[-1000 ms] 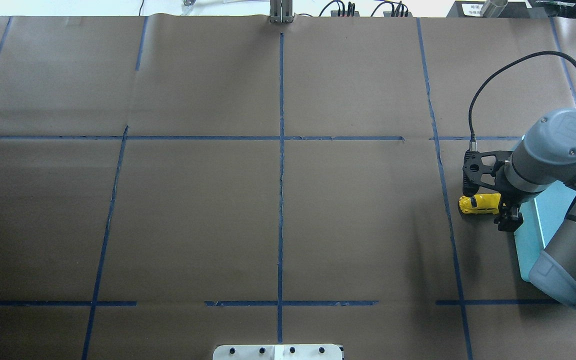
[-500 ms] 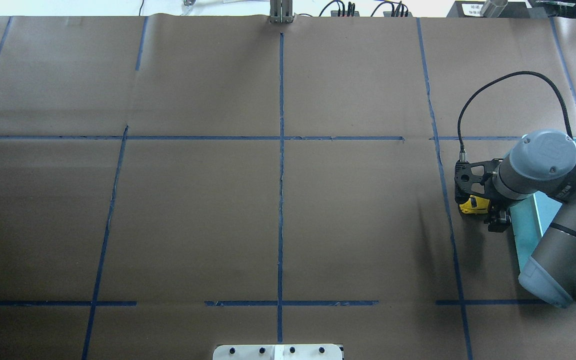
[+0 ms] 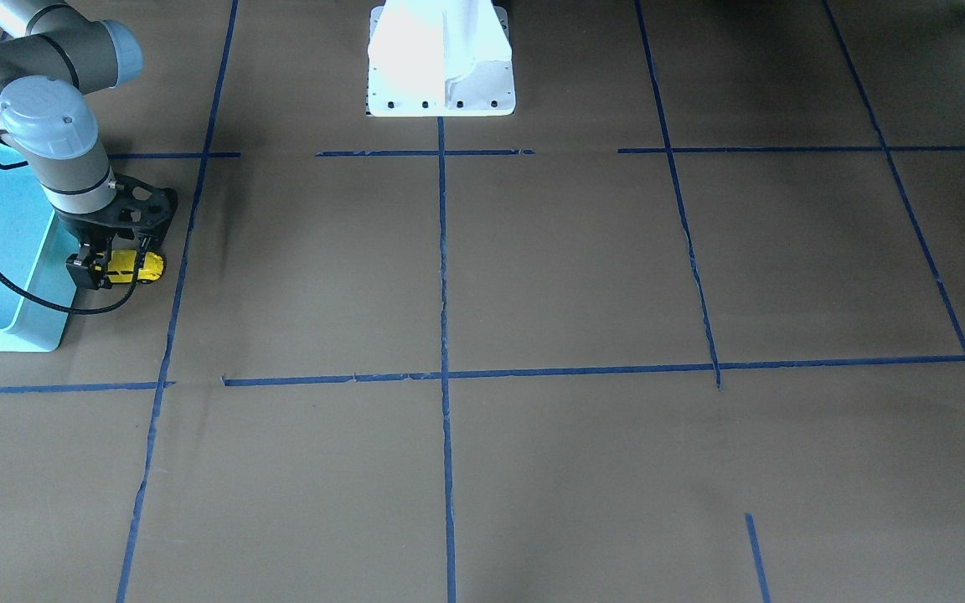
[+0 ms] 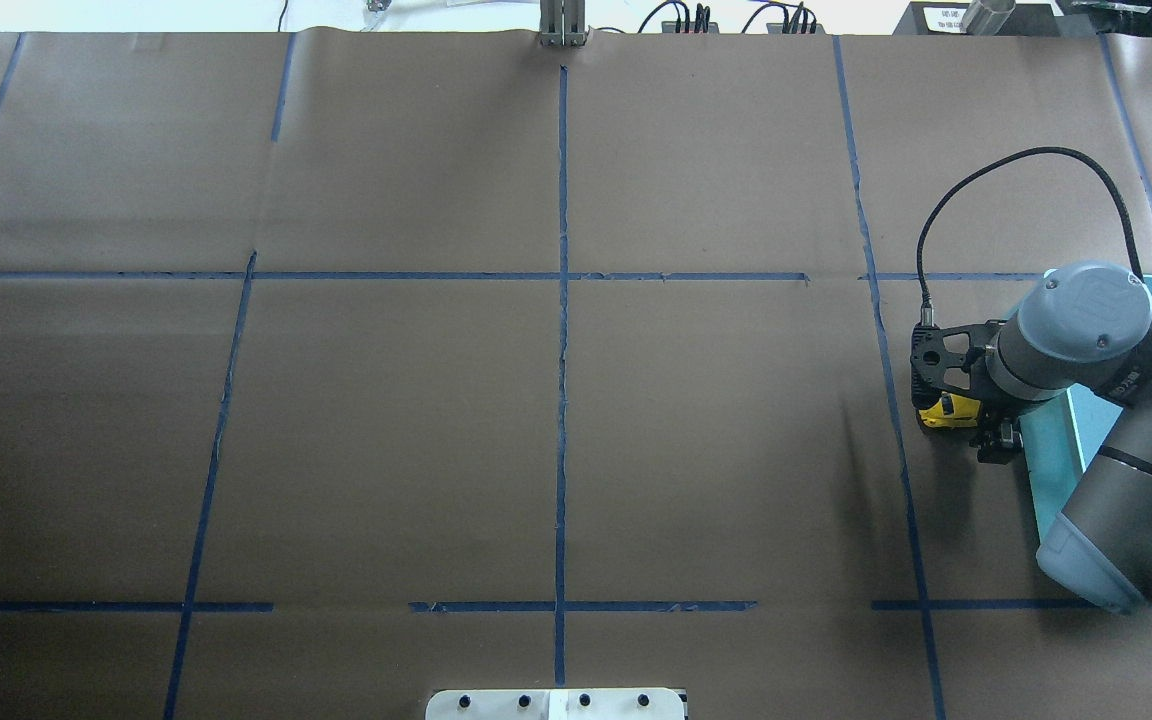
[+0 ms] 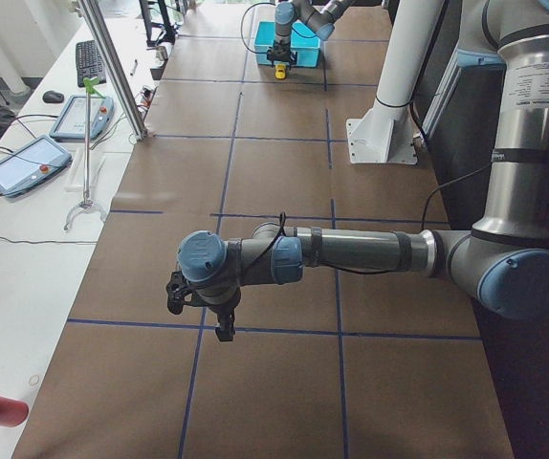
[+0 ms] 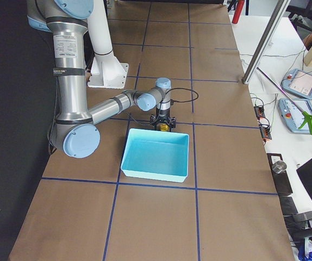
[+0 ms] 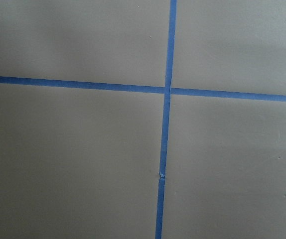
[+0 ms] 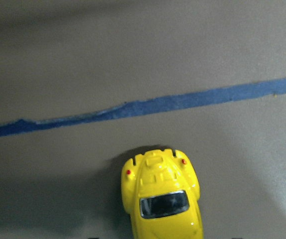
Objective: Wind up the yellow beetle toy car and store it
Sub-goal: 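Close the right gripper around the yellow car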
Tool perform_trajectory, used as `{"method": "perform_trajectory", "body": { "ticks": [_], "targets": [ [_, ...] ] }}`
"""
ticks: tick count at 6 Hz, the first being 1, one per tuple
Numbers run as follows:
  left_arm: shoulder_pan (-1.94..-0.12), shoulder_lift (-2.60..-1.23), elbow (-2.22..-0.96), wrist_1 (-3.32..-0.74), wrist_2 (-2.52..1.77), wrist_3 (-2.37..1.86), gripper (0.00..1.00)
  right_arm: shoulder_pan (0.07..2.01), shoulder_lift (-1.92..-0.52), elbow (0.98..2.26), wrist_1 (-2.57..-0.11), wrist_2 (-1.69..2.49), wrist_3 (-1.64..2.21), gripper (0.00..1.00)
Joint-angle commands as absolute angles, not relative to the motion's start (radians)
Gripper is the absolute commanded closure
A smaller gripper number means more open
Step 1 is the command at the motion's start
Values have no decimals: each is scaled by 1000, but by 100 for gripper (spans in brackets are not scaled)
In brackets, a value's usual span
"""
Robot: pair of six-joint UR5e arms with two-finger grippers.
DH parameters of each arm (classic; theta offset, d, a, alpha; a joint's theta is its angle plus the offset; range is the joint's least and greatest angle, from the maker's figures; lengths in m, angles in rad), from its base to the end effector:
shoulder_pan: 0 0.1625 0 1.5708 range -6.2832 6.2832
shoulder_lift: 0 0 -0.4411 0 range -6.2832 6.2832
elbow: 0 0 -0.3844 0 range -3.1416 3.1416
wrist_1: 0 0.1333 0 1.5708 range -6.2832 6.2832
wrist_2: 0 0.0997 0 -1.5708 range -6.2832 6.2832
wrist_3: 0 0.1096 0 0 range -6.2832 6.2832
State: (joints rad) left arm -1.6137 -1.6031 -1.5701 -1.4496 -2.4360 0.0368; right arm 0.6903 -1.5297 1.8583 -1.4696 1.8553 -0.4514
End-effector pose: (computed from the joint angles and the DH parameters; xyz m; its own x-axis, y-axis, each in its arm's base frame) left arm -0.0709 -0.4888 0.6709 0.6461 -0.0592 -0.7610 0.0190 0.9979 -0.0615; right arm -0.3329 -0.4079 0.5333 0.1630 -0.9855 0.0478 0.8580 0.1656 0.4862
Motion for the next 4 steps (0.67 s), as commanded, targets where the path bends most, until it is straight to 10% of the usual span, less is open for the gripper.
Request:
{"method": "perform_trajectory", "body": {
  "ticks": [1, 4],
  "targets": [
    [-1614, -1592, -1563, -1450, -2436, 37, 0, 692, -1531, 1867, -1470, 1856, -451, 52],
    [-1614, -1591, -1569, -1450, -2437, 37, 0, 695, -1531, 1928, -1471, 1859, -442, 100]
  ]
}}
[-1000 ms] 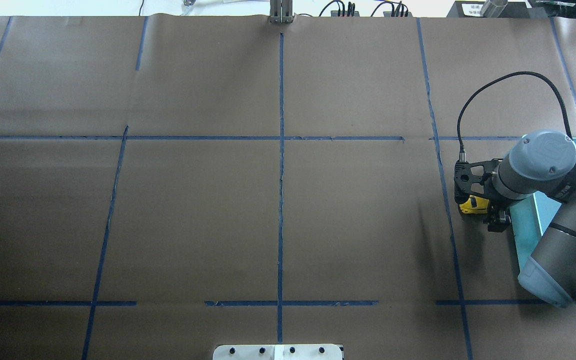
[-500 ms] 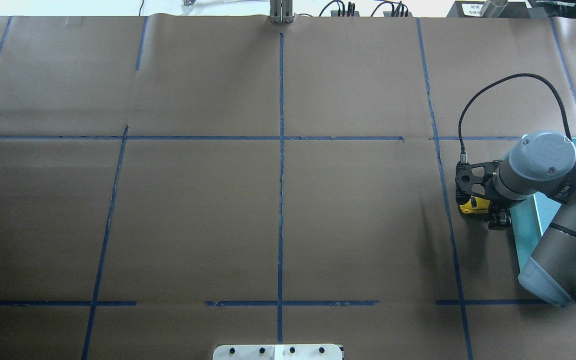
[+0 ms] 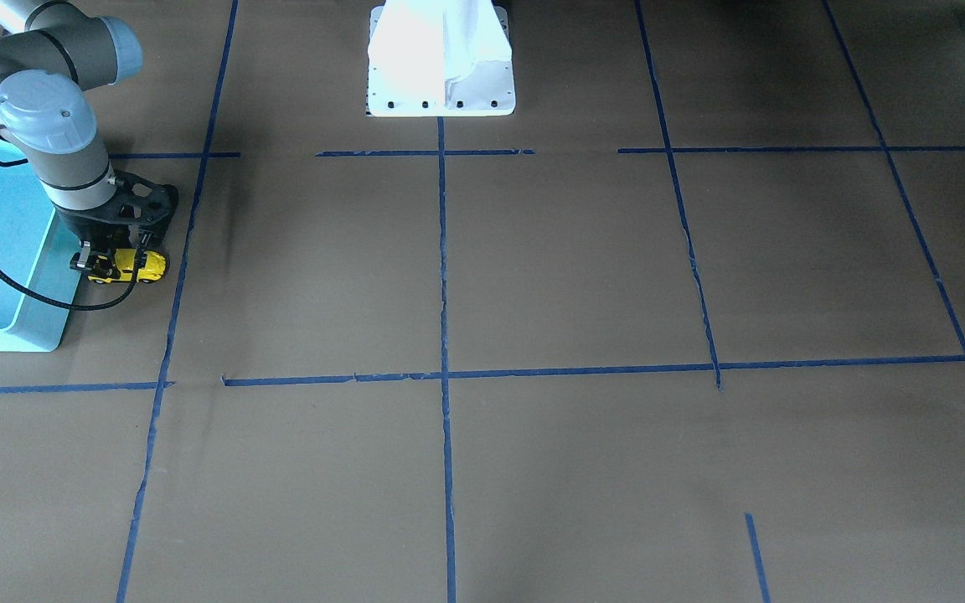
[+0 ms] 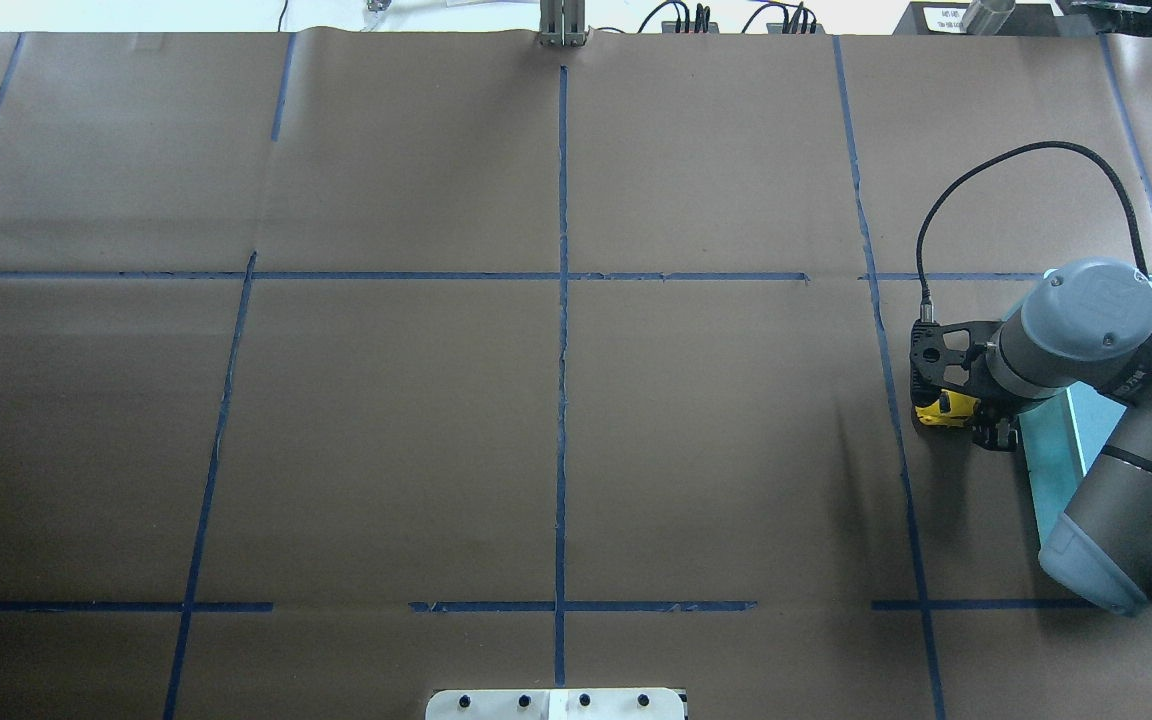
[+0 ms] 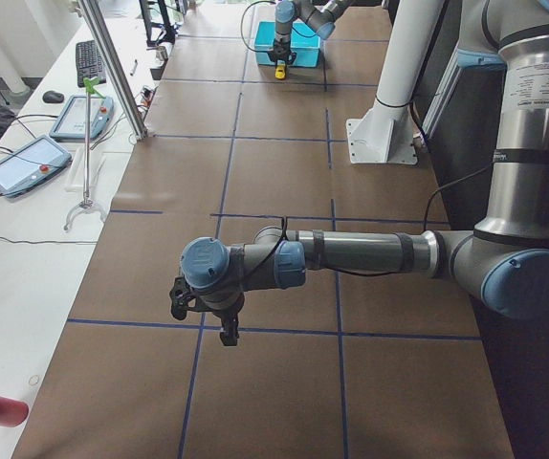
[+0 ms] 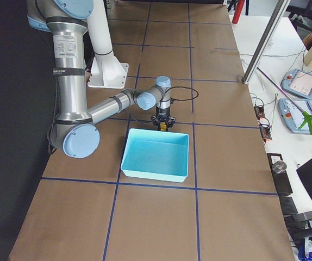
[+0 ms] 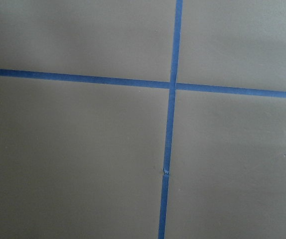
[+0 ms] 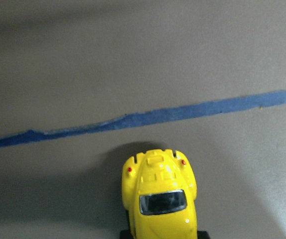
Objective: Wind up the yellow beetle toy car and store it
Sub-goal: 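Close the right gripper around the yellow car, then lift the car and carry it over the light-blue bin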
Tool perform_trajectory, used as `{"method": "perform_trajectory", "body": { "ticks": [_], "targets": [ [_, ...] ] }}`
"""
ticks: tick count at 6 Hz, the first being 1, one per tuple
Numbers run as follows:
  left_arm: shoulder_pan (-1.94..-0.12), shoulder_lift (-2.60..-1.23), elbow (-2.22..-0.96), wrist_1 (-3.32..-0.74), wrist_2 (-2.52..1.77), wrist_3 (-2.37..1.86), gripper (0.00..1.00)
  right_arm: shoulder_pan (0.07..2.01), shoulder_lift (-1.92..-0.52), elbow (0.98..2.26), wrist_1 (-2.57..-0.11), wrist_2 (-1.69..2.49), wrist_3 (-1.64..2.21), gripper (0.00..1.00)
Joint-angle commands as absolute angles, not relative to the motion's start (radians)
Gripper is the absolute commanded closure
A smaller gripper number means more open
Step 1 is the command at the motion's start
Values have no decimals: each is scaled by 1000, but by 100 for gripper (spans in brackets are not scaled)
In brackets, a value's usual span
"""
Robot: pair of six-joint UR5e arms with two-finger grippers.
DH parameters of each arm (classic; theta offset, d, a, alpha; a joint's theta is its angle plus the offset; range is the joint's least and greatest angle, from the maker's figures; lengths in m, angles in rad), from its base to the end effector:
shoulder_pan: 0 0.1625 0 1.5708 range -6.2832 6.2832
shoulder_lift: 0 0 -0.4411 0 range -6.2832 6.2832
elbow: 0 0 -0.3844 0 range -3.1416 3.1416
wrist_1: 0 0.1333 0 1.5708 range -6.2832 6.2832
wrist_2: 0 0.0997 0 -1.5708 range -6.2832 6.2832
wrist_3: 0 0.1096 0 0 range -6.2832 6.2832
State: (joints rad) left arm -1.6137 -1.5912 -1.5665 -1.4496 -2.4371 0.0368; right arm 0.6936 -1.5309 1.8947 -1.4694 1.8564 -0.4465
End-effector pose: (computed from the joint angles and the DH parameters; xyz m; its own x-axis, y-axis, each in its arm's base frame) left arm -0.0706 -0.4825 0.6784 0.6448 -0.0710 -0.7611 0.0189 0.9969 -0.0769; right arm -0.3291 -0.4068 0.5157 0.1689 -0.9851 0.0334 0.8428 0.1619 0.5133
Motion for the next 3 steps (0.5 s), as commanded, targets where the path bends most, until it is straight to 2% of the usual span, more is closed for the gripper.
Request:
{"method": "perform_trajectory", "body": {
  "ticks": [1, 3],
  "targets": [
    [-1614, -1591, -1572, -1450, -2437, 37, 0, 712, -1555, 2031, -1504, 1861, -446, 100],
    [-1614, -1589, -1574, -1450, -2437, 37, 0, 820, -1623, 2185, -1595, 1944, -472, 100]
  ]
}}
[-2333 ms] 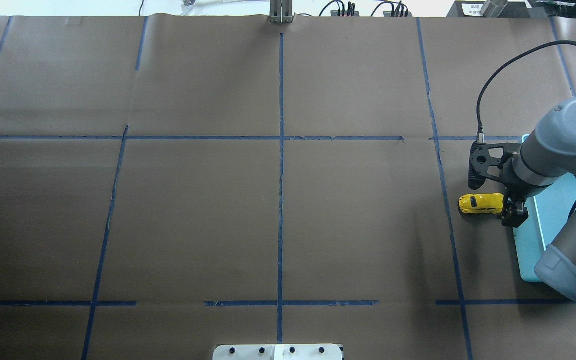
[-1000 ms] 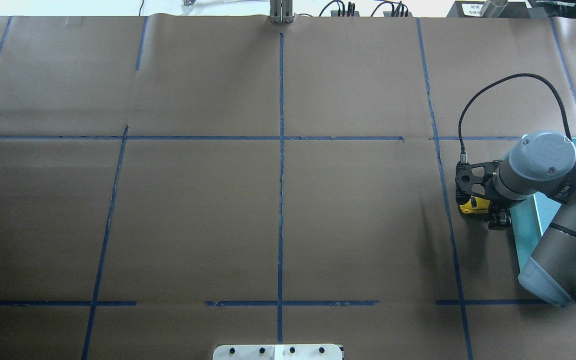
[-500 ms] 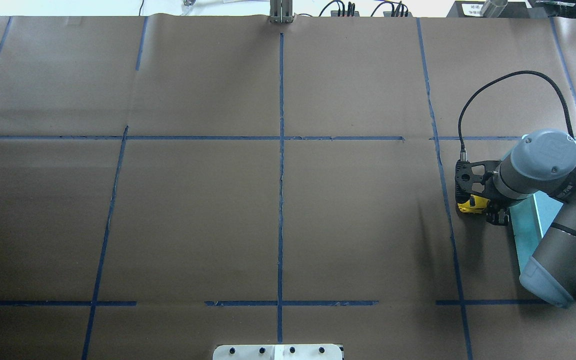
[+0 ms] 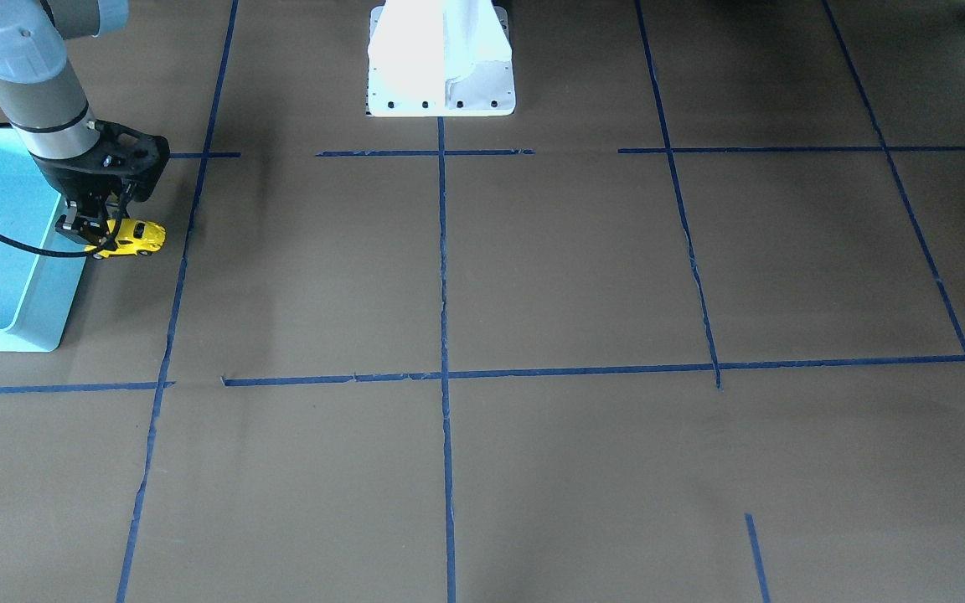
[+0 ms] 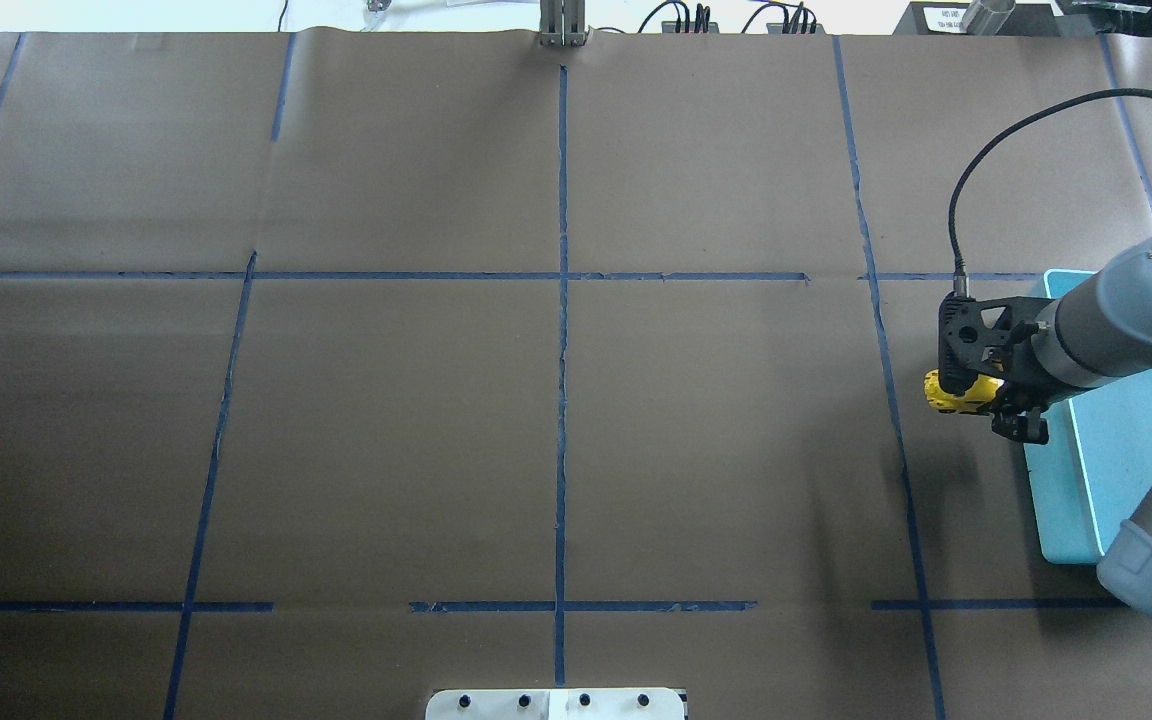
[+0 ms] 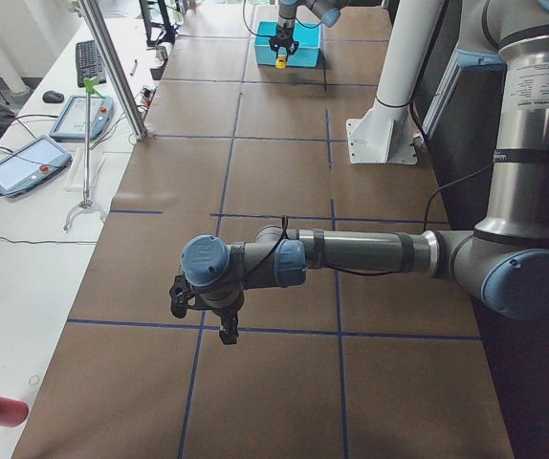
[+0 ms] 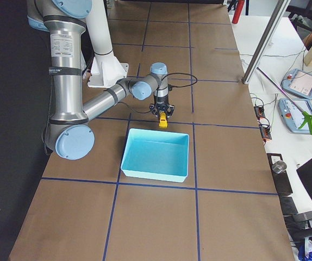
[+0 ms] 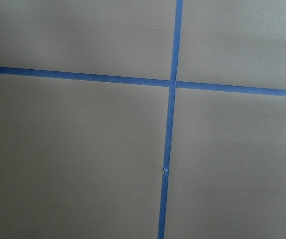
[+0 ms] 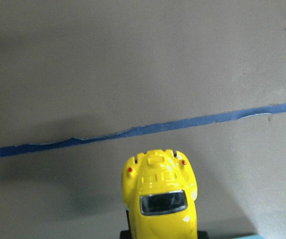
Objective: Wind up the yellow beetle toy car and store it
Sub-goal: 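Lift the car and carry it over the light-blue bin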
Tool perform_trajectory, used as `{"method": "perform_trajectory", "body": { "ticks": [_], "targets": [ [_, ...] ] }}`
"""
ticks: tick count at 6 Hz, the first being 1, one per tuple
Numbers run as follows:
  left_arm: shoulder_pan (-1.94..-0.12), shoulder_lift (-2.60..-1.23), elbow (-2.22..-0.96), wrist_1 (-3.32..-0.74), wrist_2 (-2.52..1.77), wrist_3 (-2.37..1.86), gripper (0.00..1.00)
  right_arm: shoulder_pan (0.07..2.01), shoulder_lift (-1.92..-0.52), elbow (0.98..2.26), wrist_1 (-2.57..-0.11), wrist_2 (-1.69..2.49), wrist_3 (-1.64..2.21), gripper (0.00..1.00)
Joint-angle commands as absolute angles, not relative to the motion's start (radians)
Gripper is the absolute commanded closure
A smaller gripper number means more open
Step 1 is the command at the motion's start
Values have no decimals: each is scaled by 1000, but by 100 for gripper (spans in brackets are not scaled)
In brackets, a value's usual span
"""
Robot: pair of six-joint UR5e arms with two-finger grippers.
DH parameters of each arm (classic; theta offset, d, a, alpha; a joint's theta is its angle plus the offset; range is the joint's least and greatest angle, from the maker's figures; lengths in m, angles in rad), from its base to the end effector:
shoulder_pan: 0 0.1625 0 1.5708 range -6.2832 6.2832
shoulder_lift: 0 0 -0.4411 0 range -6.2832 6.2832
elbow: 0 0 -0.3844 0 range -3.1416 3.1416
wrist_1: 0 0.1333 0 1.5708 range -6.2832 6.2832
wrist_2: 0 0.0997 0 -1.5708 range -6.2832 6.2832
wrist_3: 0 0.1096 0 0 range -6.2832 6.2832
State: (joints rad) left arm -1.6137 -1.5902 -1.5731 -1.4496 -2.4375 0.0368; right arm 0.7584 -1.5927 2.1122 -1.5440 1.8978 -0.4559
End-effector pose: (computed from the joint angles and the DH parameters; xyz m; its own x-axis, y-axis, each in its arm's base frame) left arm -0.0705 -0.4824 0.6757 0.6446 -0.0668 -0.7616 0.0190 0.9973 -0.0714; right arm -0.2687 -0.3897 0.4495 0.2029 -0.9790 0.0177 0.7904 0.1744 0.5873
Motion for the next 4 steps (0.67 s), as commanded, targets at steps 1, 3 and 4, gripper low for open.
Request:
{"method": "perform_trajectory", "body": {
  "ticks": [1, 3, 4],
  "targets": [
    [-1614, -1589, -1574, -1450, -2437, 37, 0, 883, -1685, 2197, -1607, 1974, -602, 100],
    [-1614, -1589, -1574, -1450, -2437, 35, 0, 966, -1783, 2168, -1603, 1974, -817, 100],
    [-1614, -1589, -1574, -1450, -2437, 37, 0, 968, -1790, 2137, -1601, 1976, -827, 100]
  ]
}}
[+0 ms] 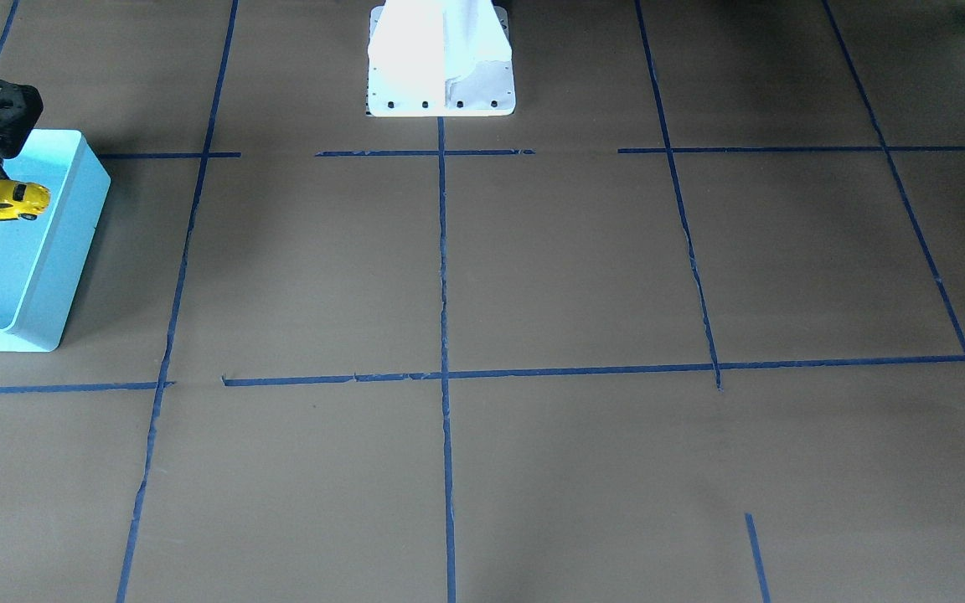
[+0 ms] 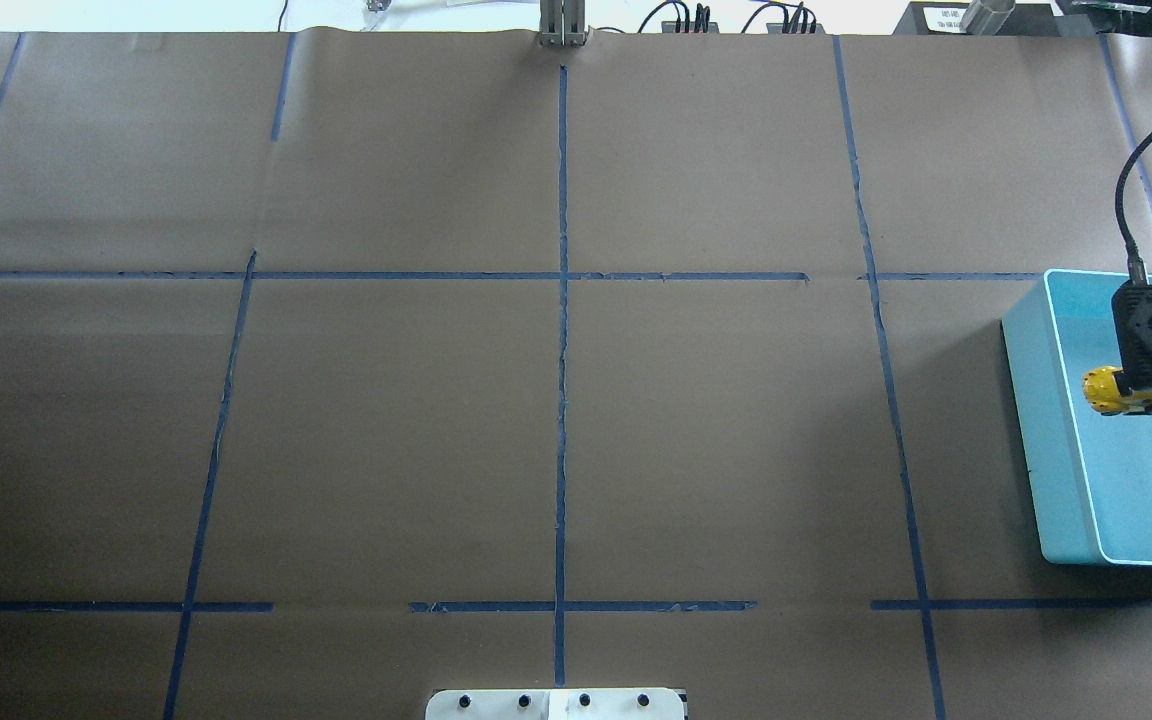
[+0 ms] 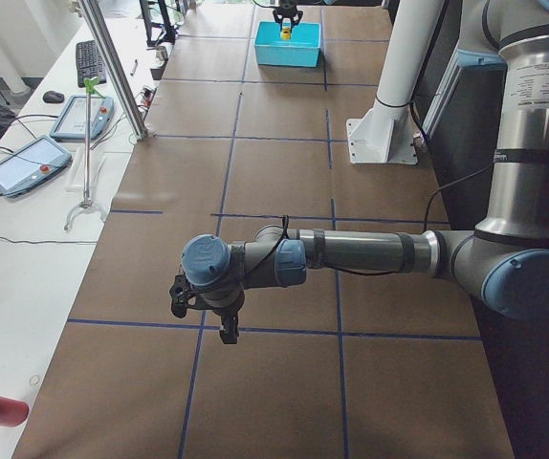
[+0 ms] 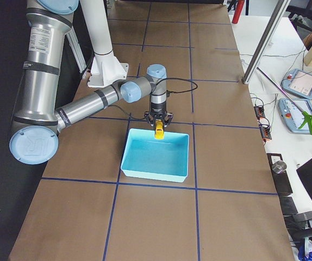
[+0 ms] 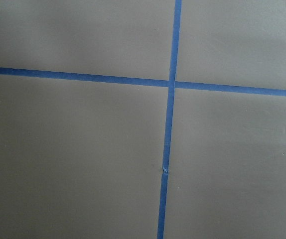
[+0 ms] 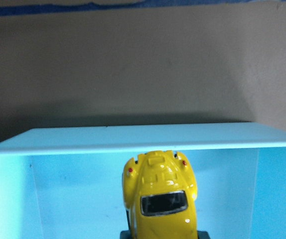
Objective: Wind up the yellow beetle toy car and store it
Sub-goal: 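Lift the car and carry it over the light-blue bin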
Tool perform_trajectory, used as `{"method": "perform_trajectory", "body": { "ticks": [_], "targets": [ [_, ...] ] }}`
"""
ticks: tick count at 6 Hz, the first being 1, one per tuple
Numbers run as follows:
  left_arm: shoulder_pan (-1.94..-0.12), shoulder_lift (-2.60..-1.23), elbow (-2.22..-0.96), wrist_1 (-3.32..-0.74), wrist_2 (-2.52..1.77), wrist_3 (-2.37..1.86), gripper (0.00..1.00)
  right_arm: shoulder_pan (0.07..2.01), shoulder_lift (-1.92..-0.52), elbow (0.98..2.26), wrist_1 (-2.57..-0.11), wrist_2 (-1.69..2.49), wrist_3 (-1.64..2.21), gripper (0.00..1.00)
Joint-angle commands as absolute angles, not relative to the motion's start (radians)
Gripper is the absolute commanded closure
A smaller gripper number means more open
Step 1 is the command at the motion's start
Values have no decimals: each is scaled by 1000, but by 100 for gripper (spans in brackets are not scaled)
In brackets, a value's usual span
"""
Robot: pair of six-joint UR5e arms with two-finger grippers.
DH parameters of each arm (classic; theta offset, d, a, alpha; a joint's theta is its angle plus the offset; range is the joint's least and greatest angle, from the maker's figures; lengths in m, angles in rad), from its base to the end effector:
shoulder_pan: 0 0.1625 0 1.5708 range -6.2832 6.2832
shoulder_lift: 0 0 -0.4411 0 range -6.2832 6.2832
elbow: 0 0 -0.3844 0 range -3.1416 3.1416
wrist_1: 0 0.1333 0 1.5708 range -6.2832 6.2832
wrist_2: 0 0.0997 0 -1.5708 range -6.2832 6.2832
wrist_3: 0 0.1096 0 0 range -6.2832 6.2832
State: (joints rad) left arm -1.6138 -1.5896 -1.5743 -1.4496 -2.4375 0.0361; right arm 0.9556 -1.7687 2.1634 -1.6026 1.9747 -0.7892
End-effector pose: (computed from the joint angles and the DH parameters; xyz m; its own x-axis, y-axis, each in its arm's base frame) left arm -0.0706 -0.4822 0.6754 0.6446 -0.0671 -0.7615 0.0195 0.9973 -0.0713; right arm -0.1555 -0.3764 0.5060 0.0893 -0.9960 0.0068 0.8559 0.0803 0.5108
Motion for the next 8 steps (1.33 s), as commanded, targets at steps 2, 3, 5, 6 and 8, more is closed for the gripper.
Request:
{"method": "perform_trajectory", "body": {
  "ticks": [2, 3, 5, 6, 8],
  "targets": [
    [-1614, -1589, -1574, -1450, -2437, 37, 0, 968, -1798, 2032, -1527, 1976, -821, 99],
    [-1614, -1589, -1574, -1450, -2437, 37, 0, 966, -1805, 1987, -1466, 1976, -815, 99],
    [-1614, -1589, -1574, -1450, -2437, 37, 0, 962, -1793, 1931, -1444, 1977, -789, 98],
    [-1614, -1589, -1574, -1450, -2437, 37, 0, 960, -1777, 1899, -1442, 1979, -782, 98],
    [-1614, -1589, -1574, -1450, -2437, 37, 0, 959, -1770, 1809, -1297, 1994, -737, 97]
  ]
}}
